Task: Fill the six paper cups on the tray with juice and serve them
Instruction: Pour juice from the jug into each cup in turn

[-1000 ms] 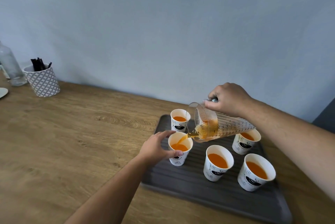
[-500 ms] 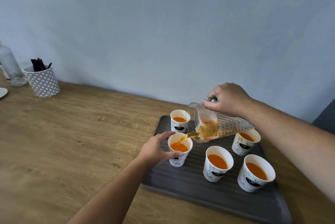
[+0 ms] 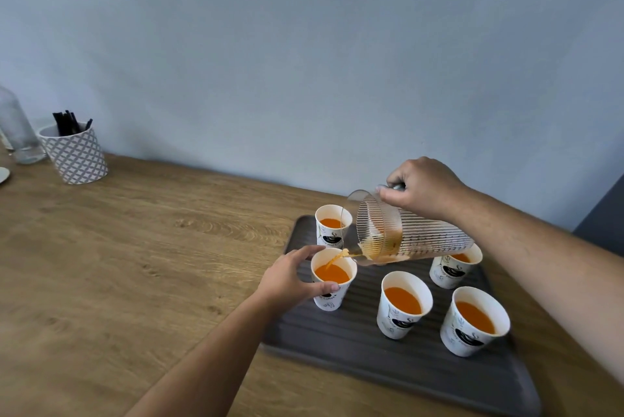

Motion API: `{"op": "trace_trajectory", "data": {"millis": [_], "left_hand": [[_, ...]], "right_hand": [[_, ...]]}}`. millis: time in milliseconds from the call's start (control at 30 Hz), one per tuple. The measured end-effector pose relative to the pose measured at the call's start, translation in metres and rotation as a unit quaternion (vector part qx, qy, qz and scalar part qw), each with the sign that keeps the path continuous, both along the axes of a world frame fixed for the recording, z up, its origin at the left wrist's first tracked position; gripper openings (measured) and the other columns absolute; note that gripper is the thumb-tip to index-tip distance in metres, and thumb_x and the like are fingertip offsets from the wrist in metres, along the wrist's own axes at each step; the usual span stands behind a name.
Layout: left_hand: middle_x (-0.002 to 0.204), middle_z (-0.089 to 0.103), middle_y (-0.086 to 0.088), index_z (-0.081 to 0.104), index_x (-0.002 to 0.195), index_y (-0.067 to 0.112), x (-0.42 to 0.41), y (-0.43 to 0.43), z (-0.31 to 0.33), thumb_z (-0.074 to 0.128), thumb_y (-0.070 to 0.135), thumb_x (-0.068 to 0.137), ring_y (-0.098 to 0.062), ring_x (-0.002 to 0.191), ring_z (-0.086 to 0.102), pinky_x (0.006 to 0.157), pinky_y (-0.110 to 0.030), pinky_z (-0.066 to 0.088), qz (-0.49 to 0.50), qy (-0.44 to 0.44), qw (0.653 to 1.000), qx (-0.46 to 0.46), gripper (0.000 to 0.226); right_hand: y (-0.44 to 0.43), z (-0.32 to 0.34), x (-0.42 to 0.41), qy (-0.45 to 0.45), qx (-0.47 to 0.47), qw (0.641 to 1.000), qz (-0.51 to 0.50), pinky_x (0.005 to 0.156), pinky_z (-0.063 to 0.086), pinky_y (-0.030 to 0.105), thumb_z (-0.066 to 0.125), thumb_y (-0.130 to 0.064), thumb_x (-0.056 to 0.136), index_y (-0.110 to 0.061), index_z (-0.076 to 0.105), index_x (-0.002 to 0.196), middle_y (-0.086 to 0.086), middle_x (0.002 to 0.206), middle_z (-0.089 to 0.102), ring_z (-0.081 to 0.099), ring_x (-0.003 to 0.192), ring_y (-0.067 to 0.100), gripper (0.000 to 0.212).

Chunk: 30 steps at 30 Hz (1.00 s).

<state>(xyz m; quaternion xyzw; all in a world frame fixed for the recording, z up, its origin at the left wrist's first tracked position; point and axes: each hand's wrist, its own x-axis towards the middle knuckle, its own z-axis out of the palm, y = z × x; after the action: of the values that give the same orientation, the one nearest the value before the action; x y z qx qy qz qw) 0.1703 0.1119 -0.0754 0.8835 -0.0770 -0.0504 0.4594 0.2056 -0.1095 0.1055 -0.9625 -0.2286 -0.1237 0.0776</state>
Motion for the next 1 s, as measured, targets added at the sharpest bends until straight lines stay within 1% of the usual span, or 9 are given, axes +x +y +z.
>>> {"op": "trace_trajectory", "data": {"millis": [133, 300, 400, 467, 533, 633, 733, 867, 1000], "left_hand": [[0.124, 0.058, 0.018, 0.047, 0.123, 0.053, -0.001, -0.001, 0.002, 0.071, 0.078, 0.044, -0.006, 0.118, 0.051, 0.098, -0.043, 0.047, 0.003, -0.001, 1.000, -0.003, 0.086], [0.121, 0.059, 0.019, 0.047, 0.119, 0.058, -0.003, -0.001, 0.002, 0.072, 0.079, 0.043, -0.005, 0.117, 0.052, 0.098, -0.042, 0.047, 0.004, 0.007, 1.000, -0.012, 0.083], [0.123, 0.058, 0.016, 0.047, 0.122, 0.055, -0.003, -0.001, 0.003, 0.069, 0.082, 0.040, -0.008, 0.117, 0.053, 0.099, -0.043, 0.048, -0.001, 0.008, 1.000, -0.016, 0.090], [0.124, 0.057, 0.014, 0.046, 0.124, 0.053, -0.004, -0.002, 0.004, 0.070, 0.081, 0.042, -0.009, 0.118, 0.052, 0.099, -0.043, 0.047, -0.003, 0.008, 1.000, -0.011, 0.091], [0.127, 0.054, 0.013, 0.043, 0.128, 0.050, -0.004, -0.002, 0.007, 0.068, 0.078, 0.045, -0.010, 0.120, 0.050, 0.101, -0.043, 0.045, -0.003, -0.004, 1.000, 0.017, 0.091], [0.137, 0.047, 0.012, 0.036, 0.138, 0.042, -0.006, -0.006, 0.018, 0.064, 0.079, 0.048, -0.012, 0.129, 0.042, 0.105, -0.044, 0.039, 0.005, -0.050, 0.996, 0.080, 0.102], [0.146, 0.038, 0.010, 0.030, 0.143, 0.035, -0.008, -0.019, 0.035, 0.069, 0.075, 0.056, -0.014, 0.134, 0.036, 0.109, -0.040, 0.032, -0.004, -0.102, 0.986, 0.132, 0.103], [0.150, 0.033, 0.011, 0.029, 0.144, 0.035, -0.009, -0.044, 0.052, 0.065, 0.077, 0.060, -0.012, 0.139, 0.027, 0.112, -0.036, 0.021, -0.052, -0.149, 0.967, 0.201, 0.100], [0.153, 0.031, 0.008, 0.030, 0.144, 0.033, -0.011, -0.067, 0.059, 0.065, 0.076, 0.061, -0.013, 0.144, 0.021, 0.116, -0.037, 0.014, -0.113, -0.127, 0.955, 0.244, 0.100]], "right_hand": [[-0.004, -0.003, 0.001, 0.010, 0.033, 0.999, -0.012, 0.051, 0.023, 0.030, 0.060, -0.033, 0.085, -0.015, 0.029, 0.044, -0.002, 0.043, 0.026, 0.026, 0.047, 0.018, 0.055], [-0.010, -0.003, 0.000, 0.011, 0.063, 0.997, -0.031, 0.053, 0.023, 0.031, 0.061, -0.036, 0.085, -0.014, 0.029, 0.044, -0.002, 0.043, 0.025, 0.026, 0.047, 0.019, 0.056], [-0.017, -0.002, -0.002, 0.001, 0.089, 0.995, -0.044, 0.052, 0.023, 0.031, 0.061, -0.035, 0.086, -0.014, 0.029, 0.044, -0.003, 0.042, 0.025, 0.027, 0.045, 0.018, 0.057], [-0.023, 0.001, -0.004, -0.005, 0.117, 0.992, -0.054, 0.052, 0.023, 0.030, 0.061, -0.033, 0.086, -0.014, 0.030, 0.045, -0.002, 0.043, 0.025, 0.026, 0.045, 0.017, 0.055], [-0.029, 0.005, -0.008, -0.011, 0.144, 0.987, -0.065, 0.052, 0.024, 0.030, 0.061, -0.031, 0.087, -0.015, 0.030, 0.045, -0.001, 0.044, 0.025, 0.026, 0.045, 0.017, 0.054], [-0.041, 0.014, -0.016, -0.021, 0.170, 0.982, -0.080, 0.051, 0.024, 0.030, 0.060, -0.030, 0.088, -0.015, 0.032, 0.046, 0.001, 0.044, 0.027, 0.027, 0.044, 0.017, 0.053], [-0.053, 0.024, -0.025, -0.035, 0.174, 0.980, -0.093, 0.050, 0.023, 0.029, 0.060, -0.029, 0.089, -0.013, 0.033, 0.046, 0.002, 0.044, 0.026, 0.026, 0.044, 0.017, 0.053], [-0.068, 0.031, -0.035, -0.043, 0.151, 0.982, -0.109, 0.050, 0.021, 0.029, 0.061, -0.028, 0.087, -0.015, 0.030, 0.045, 0.000, 0.043, 0.024, 0.024, 0.044, 0.017, 0.054], [-0.081, 0.028, -0.046, -0.042, 0.100, 0.985, -0.135, 0.052, 0.022, 0.031, 0.061, -0.031, 0.084, -0.014, 0.028, 0.045, -0.001, 0.044, 0.025, 0.027, 0.046, 0.018, 0.054]]}}
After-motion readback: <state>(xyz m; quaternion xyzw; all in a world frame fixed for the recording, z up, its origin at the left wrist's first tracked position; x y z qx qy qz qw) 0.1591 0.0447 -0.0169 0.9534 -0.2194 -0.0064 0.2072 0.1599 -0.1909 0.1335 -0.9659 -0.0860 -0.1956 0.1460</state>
